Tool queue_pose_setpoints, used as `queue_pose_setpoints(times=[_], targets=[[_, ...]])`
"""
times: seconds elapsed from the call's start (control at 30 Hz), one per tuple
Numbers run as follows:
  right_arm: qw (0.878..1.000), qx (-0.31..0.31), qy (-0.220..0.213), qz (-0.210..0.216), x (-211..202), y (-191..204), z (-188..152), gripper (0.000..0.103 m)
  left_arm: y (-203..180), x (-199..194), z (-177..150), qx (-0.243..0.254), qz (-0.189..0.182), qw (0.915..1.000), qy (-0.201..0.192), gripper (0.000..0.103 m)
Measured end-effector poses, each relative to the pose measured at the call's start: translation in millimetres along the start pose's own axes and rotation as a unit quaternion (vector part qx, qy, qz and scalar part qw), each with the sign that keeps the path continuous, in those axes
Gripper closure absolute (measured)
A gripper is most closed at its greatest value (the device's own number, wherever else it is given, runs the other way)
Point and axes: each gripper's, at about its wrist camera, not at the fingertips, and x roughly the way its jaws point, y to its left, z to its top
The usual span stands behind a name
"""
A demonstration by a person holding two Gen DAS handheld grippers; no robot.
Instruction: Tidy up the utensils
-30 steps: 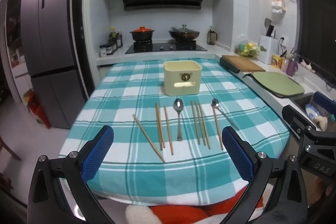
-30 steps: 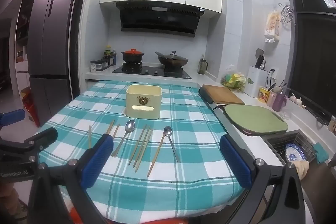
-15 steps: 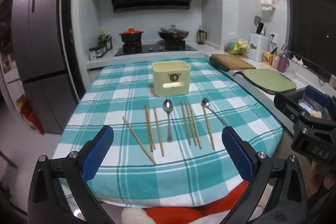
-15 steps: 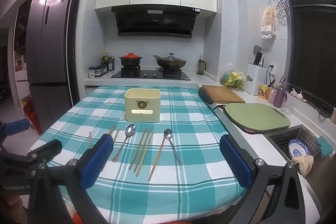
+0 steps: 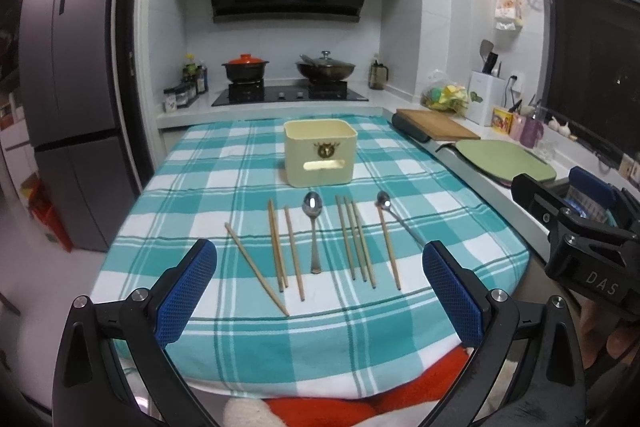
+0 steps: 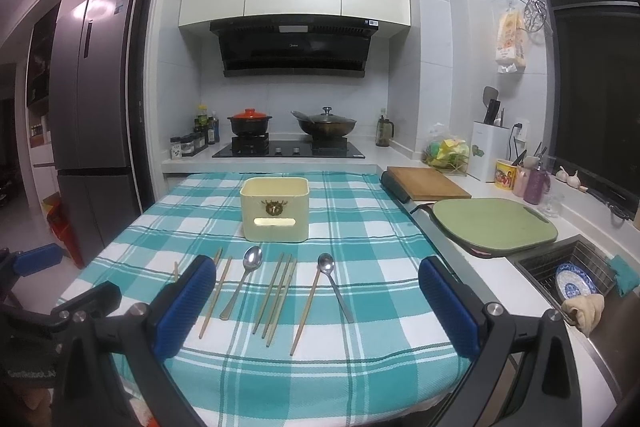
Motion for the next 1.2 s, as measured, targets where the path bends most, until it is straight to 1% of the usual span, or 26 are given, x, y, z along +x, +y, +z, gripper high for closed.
queue_pose_setpoints(times=[0.17, 0.3, 0.47, 0.63, 0.7, 0.77, 0.83, 0.87, 0.97, 1.07, 1.2], targets=[[1.0, 0.002, 0.002, 0.001, 5, 2, -1, 0.0, 6, 5, 1, -0.019, 0.004, 0.9998, -0.004, 0.001], [1.0, -0.001, 0.008, 0.003, 12, 4, -1, 0.0, 7, 9, 2, -0.028, -0.01, 0.9996, 0.0, 0.001], [1.0, -0.003, 0.014, 0.006, 23, 7, 0, 0.0, 7, 17, 3, -0.01, -0.019, 0.9997, 0.011, 0.001], [1.0, -0.006, 0.008, 0.005, 31, 10, 2, 0.0, 9, 26, 3, 0.003, -0.008, 0.9999, 0.011, 0.0], [1.0, -0.008, 0.008, 0.007, 35, 10, 2, 0.0, 11, 34, 4, 0.0, -0.01, 0.9998, 0.016, 0.0], [1.0, -0.005, 0.006, 0.009, 39, 8, 1, 0.0, 14, 44, 2, -0.011, -0.03, 0.9992, 0.023, 0.0], [1.0, 0.007, -0.003, 0.023, 43, 3, -1, 0.0, 15, 54, -1, -0.018, -0.047, 0.9984, 0.028, 0.0], [0.999, 0.015, -0.007, 0.034, 46, -1, -3, 0.0, 14, 60, -2, -0.016, -0.049, 0.9981, 0.035, 0.0], [0.999, 0.015, -0.004, 0.037, 59, -6, -4, 0.0, 12, 78, 1, -0.009, -0.055, 0.9976, 0.042, 0.0], [1.0, 0.005, 0.0, 0.029, 76, -8, -2, 0.0, 17, 97, 6, -0.011, -0.044, 0.9981, 0.042, 0.0], [0.999, 0.017, 0.012, 0.039, 101, -14, 0, 0.0, 21, 121, 12, -0.013, -0.042, 0.9981, 0.042, 0.0]])
